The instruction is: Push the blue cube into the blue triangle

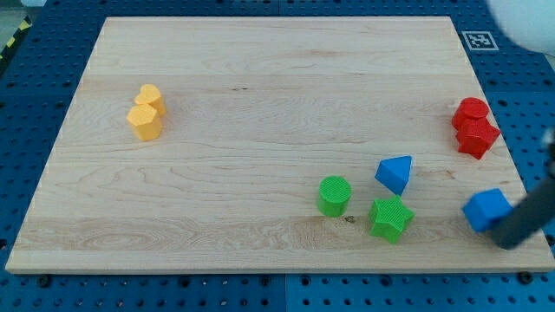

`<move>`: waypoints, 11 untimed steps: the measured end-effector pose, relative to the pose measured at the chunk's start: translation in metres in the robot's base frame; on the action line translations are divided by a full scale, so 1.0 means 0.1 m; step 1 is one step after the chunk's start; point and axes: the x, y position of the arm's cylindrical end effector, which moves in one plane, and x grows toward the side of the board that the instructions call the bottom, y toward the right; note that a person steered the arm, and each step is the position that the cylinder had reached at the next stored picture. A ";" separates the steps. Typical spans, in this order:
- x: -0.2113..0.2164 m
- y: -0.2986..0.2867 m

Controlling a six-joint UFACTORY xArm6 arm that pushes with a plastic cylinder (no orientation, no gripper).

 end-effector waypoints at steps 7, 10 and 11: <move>-0.32 -0.52; 0.19 -0.58; 0.13 -1.07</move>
